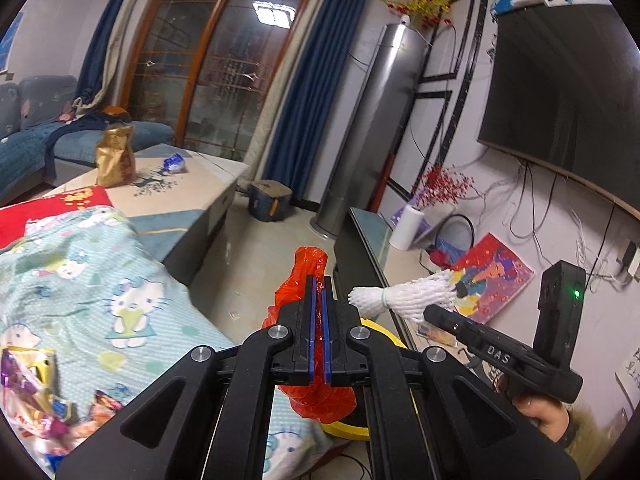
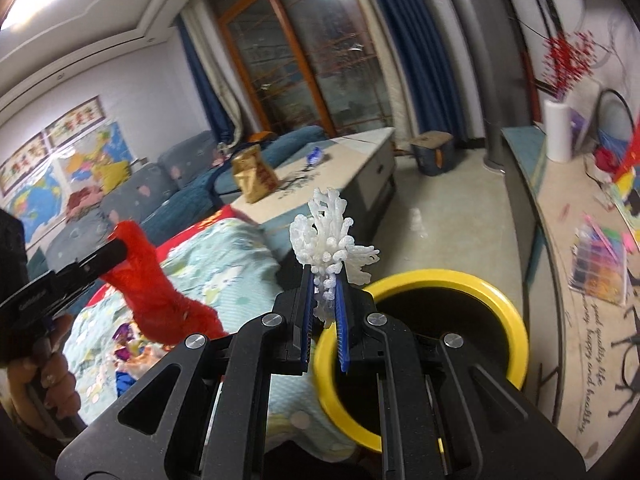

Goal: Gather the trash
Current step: 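Carry the foam net and red bag in both grippers over the yellow bin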

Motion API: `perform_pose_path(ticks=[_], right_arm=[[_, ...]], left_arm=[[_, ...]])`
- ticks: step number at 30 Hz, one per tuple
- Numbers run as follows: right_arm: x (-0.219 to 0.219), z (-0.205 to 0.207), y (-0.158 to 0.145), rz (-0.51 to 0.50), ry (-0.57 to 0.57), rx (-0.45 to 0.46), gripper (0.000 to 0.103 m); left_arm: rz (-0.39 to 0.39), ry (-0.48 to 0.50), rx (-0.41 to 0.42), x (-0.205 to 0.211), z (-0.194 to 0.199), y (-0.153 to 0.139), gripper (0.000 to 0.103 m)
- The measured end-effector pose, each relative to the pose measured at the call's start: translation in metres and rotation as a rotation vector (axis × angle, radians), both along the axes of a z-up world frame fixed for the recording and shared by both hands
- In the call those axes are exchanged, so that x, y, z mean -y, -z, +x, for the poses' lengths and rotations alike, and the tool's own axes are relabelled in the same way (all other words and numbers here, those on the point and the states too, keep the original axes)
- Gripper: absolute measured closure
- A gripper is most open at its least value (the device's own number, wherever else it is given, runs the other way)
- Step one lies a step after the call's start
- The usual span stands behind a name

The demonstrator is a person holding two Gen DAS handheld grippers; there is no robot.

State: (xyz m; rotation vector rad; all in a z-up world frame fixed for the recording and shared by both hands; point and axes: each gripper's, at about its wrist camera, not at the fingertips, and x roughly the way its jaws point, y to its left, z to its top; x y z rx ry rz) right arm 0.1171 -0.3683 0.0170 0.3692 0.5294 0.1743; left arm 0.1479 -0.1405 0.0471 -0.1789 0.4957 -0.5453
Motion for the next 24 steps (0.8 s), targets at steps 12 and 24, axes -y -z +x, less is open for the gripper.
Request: perform_pose_path(ticks=[12,24], right_arm=[[0.043,0.003,0.033,0.055,0.078,-0.082,0.097],[0.069,0.004,0.063,0.104,0.104,-0.151,0.097]], left_arm=[[0.069,0.082,-0.014,0.062,0.009,0.024,0.101],[0.11,0.142,-0.049,0.111,0.019,0.053,0.101]])
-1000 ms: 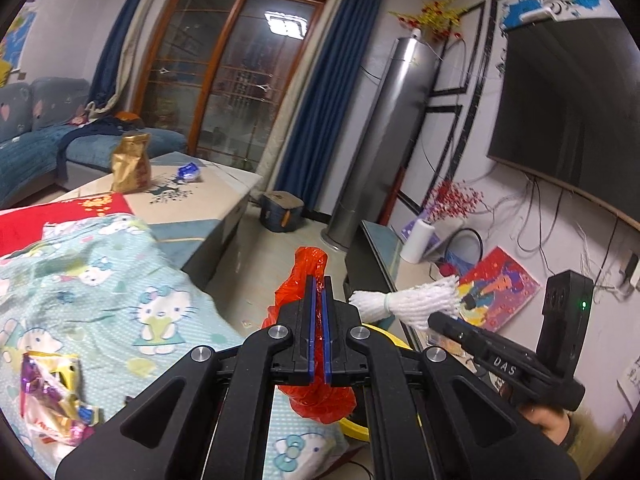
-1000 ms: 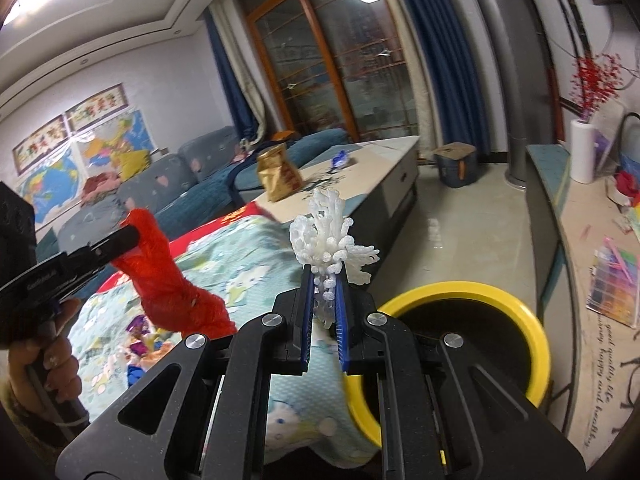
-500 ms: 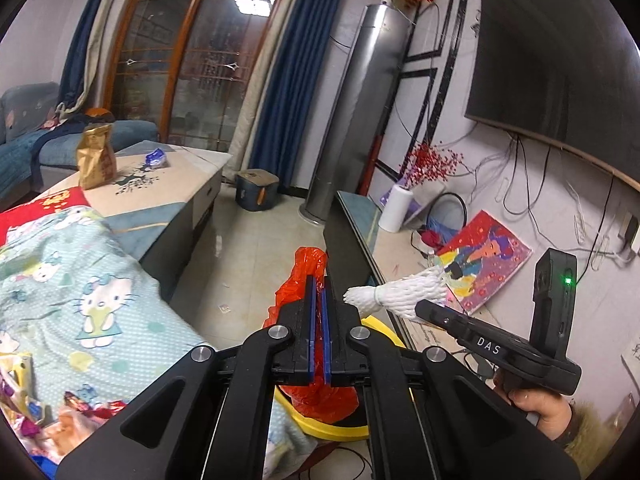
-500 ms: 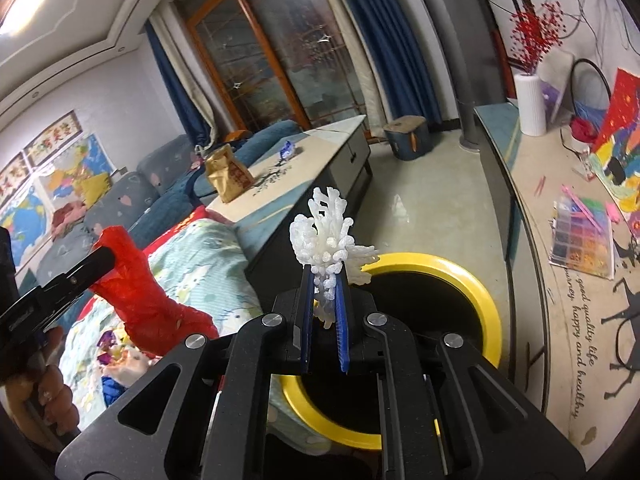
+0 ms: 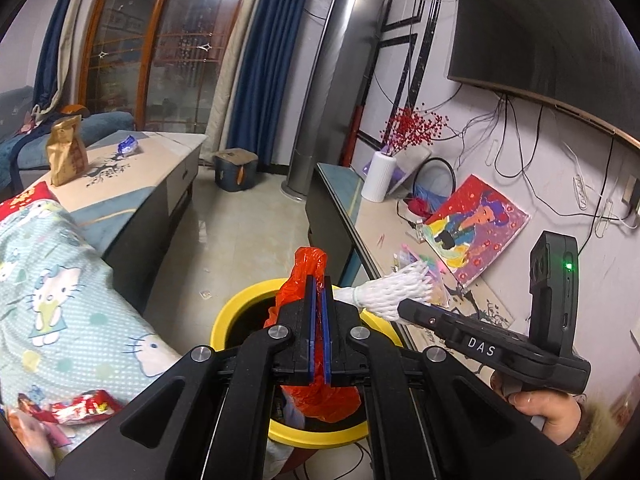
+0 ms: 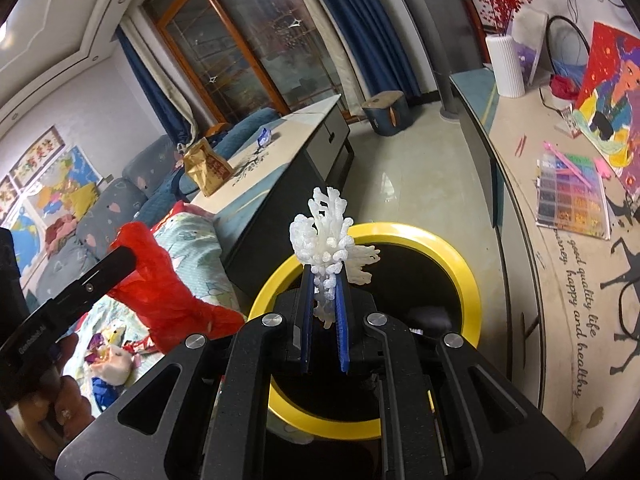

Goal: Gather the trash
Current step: 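Carry the foam net and red bag in both grippers over the yellow bin, then open both grippers to drop the items into the yellow bin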

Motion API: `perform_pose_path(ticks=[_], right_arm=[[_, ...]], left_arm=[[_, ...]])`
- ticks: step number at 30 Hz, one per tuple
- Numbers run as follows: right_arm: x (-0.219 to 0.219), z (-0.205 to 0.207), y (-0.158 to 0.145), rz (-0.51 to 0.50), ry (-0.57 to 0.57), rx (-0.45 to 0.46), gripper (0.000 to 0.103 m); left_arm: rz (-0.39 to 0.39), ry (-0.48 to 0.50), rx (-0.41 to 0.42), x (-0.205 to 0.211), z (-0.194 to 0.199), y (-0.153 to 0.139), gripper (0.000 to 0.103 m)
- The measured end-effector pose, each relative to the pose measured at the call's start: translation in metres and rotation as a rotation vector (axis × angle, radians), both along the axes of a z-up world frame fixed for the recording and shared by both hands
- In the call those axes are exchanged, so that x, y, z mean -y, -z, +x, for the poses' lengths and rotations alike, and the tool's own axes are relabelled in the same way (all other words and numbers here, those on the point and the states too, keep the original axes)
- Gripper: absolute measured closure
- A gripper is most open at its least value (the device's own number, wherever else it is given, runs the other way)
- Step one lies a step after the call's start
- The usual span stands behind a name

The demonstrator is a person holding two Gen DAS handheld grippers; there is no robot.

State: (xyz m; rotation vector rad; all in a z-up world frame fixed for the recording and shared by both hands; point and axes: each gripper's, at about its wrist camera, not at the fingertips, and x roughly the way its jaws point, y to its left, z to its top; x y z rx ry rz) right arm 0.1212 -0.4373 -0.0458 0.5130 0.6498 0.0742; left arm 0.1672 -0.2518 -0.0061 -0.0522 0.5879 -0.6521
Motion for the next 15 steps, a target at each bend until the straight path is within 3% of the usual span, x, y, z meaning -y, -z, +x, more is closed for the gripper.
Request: perform_pose_path(ticks=[9,11,12,13,15], right_arm=[[0.005,0.003,0.02,0.027,0.012,-0.071,0.093],[0.007,0.006,0.029,0.055,0.011,-0.112,0.08],[0.008,0.007,0.032,0.062,0.019,-0.129,0.075],[0.009,0.007,0.034,0.062,0.034,-0.141,0.065],[0.008,0.005,0.036,0.066,0.047,-0.15,0.061]], left_arm=[[0.025,-0.014,-0.06,0.012,0.014,0.025,0.099],[0.032,-0.045,-0.117,0.009,0.023,0.034,0.069],[0.031,-0.063,-0.127,0.006,0.025,0.036,0.031],[0.019,-0.069,-0.135,0.002,0.026,0.038,0.022],[-0.017,-0.075,-0.143,-0.008,0.025,0.039,0.022]])
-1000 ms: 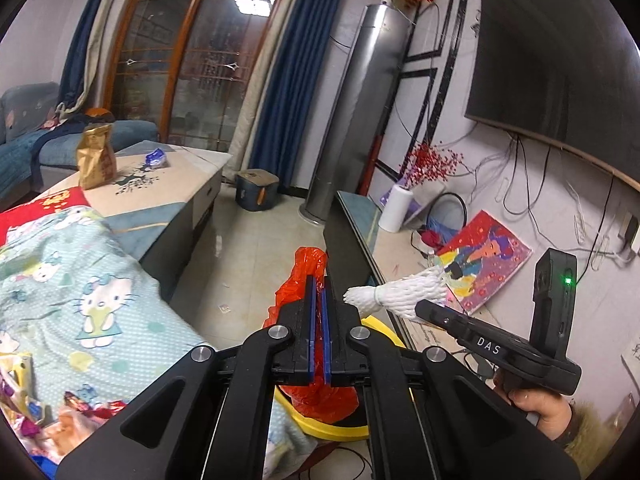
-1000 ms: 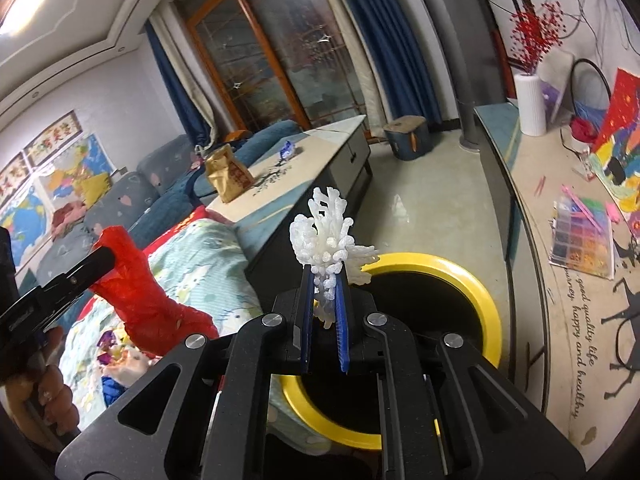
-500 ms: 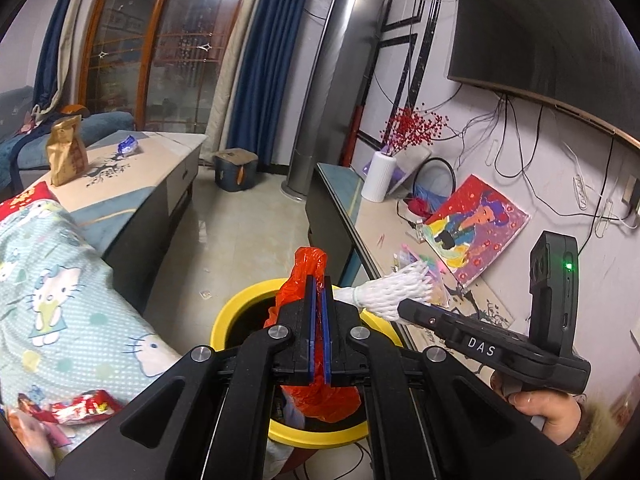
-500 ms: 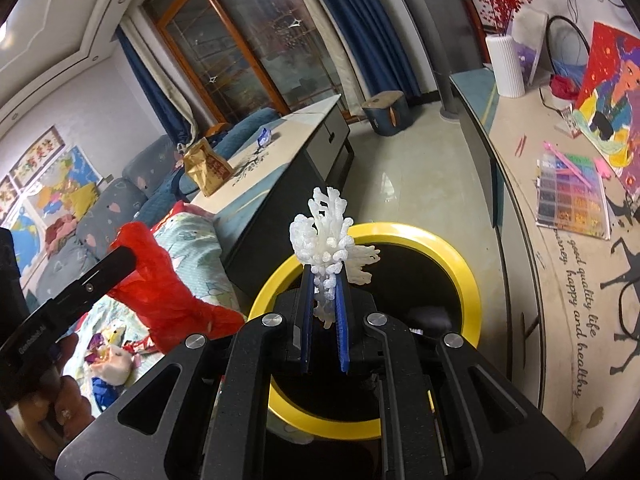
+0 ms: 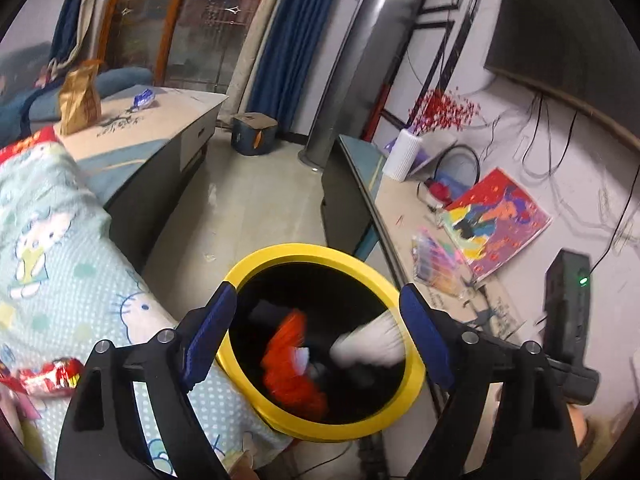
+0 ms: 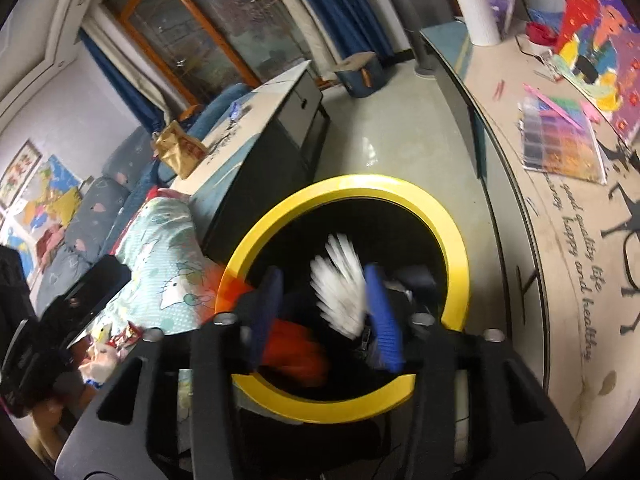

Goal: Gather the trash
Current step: 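Open both grippers to drop the items into the yellow bin, then move both open grippers back to the trash pile on the bed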

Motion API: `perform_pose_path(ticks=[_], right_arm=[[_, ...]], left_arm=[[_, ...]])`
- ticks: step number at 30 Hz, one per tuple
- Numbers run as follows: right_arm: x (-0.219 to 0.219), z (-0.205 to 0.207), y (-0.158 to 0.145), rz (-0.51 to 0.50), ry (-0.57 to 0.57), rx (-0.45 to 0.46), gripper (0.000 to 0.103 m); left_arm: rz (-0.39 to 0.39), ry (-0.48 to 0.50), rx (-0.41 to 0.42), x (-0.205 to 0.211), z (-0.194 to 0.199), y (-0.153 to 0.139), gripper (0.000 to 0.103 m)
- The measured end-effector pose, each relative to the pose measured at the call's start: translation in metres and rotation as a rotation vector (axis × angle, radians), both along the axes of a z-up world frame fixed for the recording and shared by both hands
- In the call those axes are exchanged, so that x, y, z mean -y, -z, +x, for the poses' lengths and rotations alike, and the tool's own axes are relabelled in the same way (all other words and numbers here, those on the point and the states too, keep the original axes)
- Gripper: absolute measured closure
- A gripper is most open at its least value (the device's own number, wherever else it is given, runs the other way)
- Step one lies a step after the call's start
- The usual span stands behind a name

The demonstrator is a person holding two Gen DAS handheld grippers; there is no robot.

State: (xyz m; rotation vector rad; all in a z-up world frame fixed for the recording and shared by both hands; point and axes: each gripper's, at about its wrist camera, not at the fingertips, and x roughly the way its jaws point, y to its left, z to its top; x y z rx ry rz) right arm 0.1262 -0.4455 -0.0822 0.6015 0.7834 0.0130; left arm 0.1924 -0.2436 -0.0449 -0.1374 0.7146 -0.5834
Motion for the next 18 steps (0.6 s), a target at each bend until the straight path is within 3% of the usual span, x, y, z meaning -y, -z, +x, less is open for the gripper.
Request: perform_pose_path(ticks=[3,18], right_arm=[[-0.004,-0.001,0.0,-0.015,0.005,-0.004,0.057],[-0.051,-0.014,-0.038,-0.097,-0.115,0.162,0.052]], left_arm=[[0.007,-0.036,0.024,-0.014,-0.007,-0.002,0.008],[0.044,-0.202,0.101,-0.087,-0.044,-0.016,0.007]])
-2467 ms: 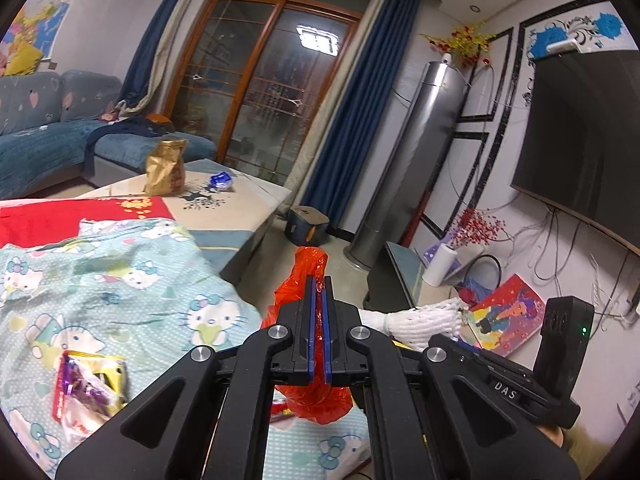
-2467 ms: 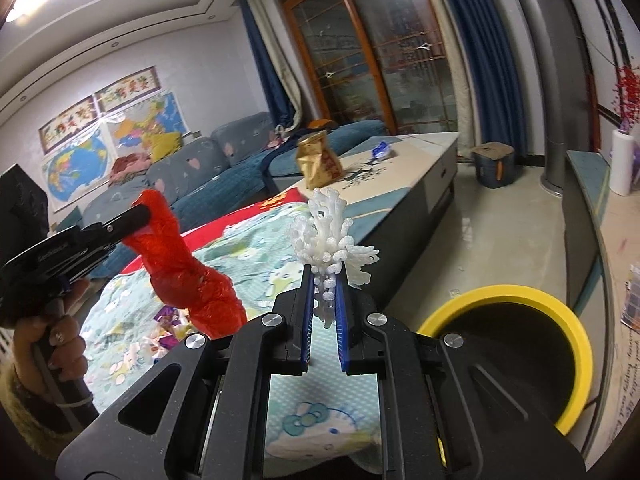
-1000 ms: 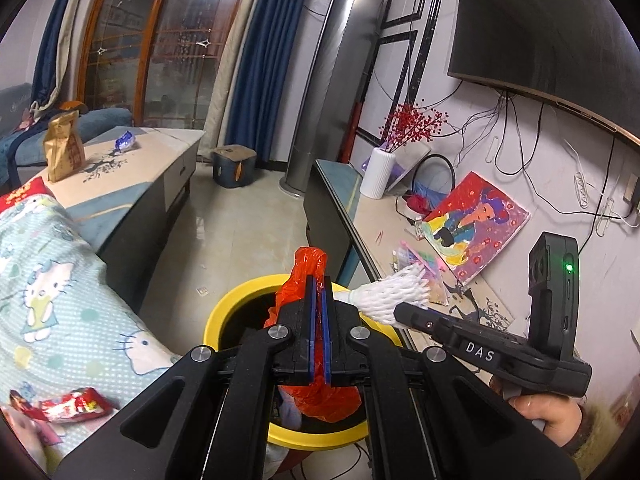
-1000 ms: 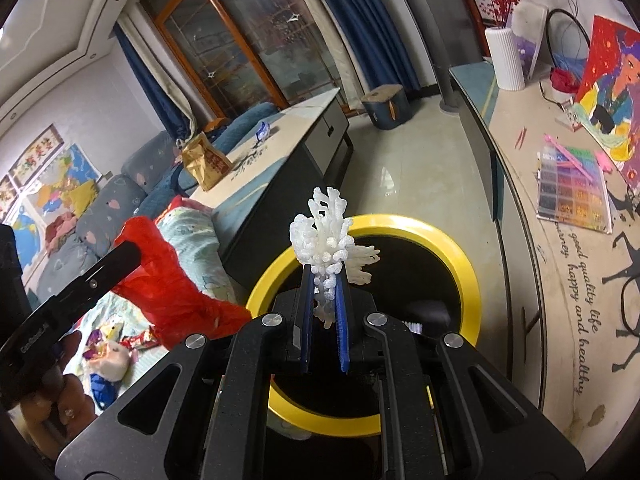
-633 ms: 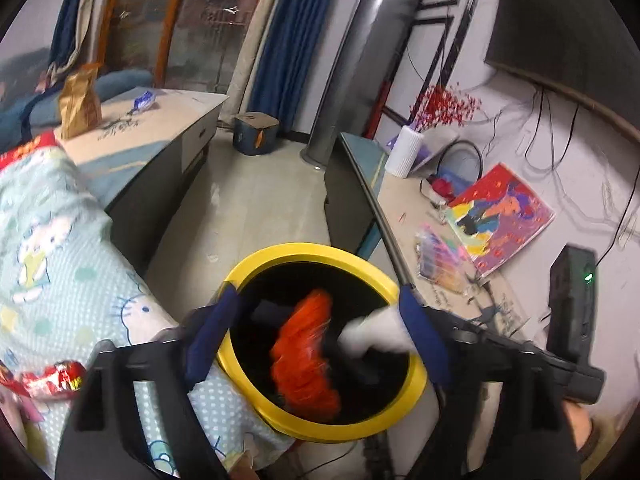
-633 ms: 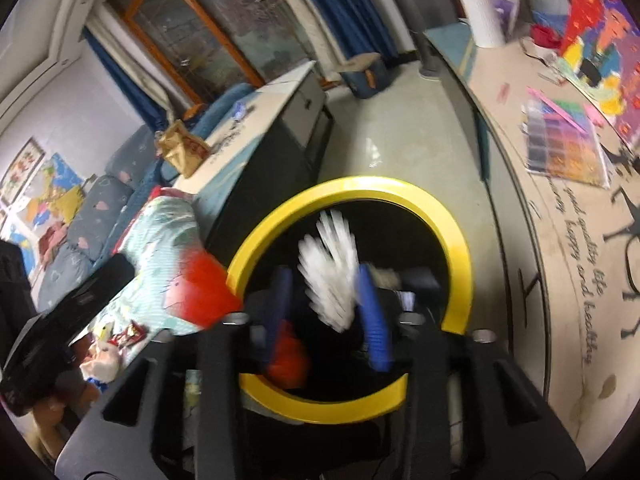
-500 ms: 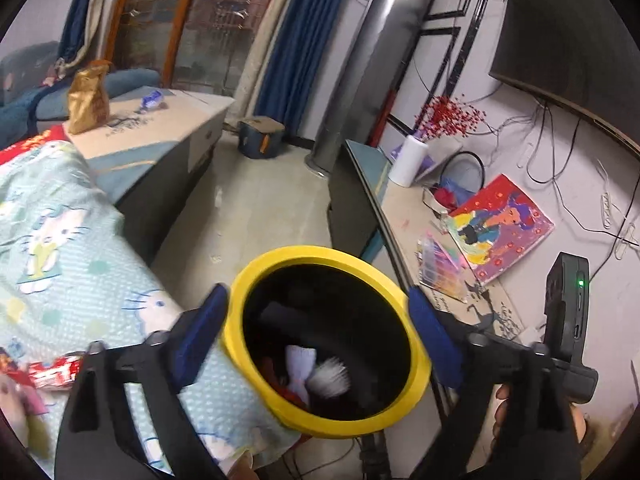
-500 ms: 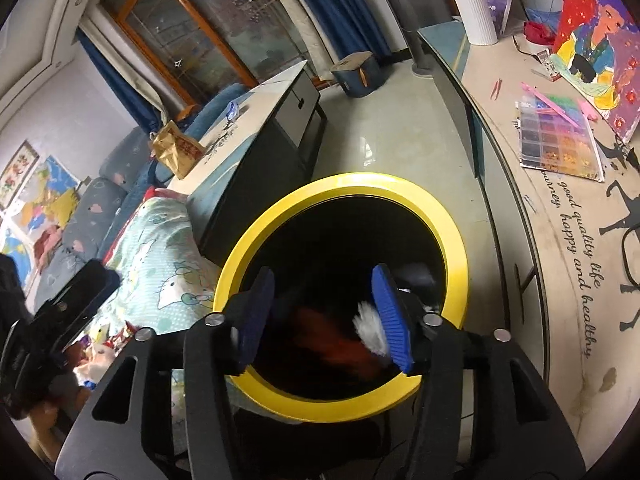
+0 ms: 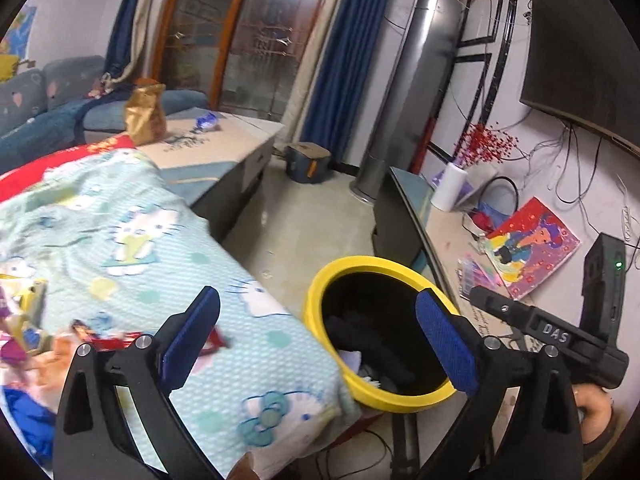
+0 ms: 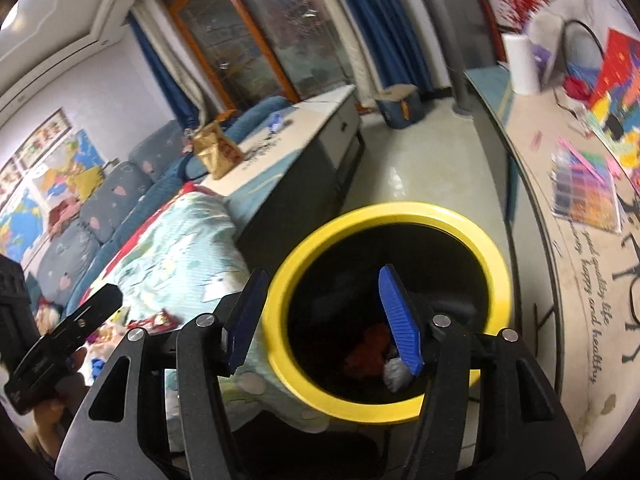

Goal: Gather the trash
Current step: 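Move both open grippers back to the trash pile on the bed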

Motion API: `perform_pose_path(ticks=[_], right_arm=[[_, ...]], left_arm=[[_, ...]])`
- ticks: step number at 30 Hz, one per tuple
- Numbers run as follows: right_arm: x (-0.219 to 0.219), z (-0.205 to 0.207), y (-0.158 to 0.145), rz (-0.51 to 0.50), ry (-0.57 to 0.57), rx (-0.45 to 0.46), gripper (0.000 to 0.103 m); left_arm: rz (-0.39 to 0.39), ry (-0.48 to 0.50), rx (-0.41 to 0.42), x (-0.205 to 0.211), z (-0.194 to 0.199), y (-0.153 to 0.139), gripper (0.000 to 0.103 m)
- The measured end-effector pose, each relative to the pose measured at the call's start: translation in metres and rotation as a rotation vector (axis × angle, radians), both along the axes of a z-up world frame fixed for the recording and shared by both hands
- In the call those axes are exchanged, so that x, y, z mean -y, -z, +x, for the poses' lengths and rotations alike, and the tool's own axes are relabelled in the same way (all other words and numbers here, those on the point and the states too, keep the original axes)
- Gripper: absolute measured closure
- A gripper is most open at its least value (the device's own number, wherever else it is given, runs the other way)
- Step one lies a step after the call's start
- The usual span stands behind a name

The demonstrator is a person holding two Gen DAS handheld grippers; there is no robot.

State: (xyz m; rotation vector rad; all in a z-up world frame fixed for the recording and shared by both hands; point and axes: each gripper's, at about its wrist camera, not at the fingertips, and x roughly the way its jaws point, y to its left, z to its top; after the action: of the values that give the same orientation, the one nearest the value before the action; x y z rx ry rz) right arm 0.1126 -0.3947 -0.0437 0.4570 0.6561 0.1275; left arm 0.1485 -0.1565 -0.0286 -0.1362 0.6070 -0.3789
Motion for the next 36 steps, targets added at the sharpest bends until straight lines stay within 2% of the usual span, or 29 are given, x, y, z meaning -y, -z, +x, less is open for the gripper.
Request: perform_pose_path(ticks=[15,36], right_arm=[[-0.072,-0.011,-0.028,-0.068,-0.199,0.085,0.052],[-0.168,-0.031,-0.043,-0.168,-0.455,0.119,0.05]], left_arm=[[-0.005,-0.156,0.083,-0.071,-0.026,-0.027,0.007],[-0.065,-0.337,0.087,-0.156,-0.043,-0.027,0.007]])
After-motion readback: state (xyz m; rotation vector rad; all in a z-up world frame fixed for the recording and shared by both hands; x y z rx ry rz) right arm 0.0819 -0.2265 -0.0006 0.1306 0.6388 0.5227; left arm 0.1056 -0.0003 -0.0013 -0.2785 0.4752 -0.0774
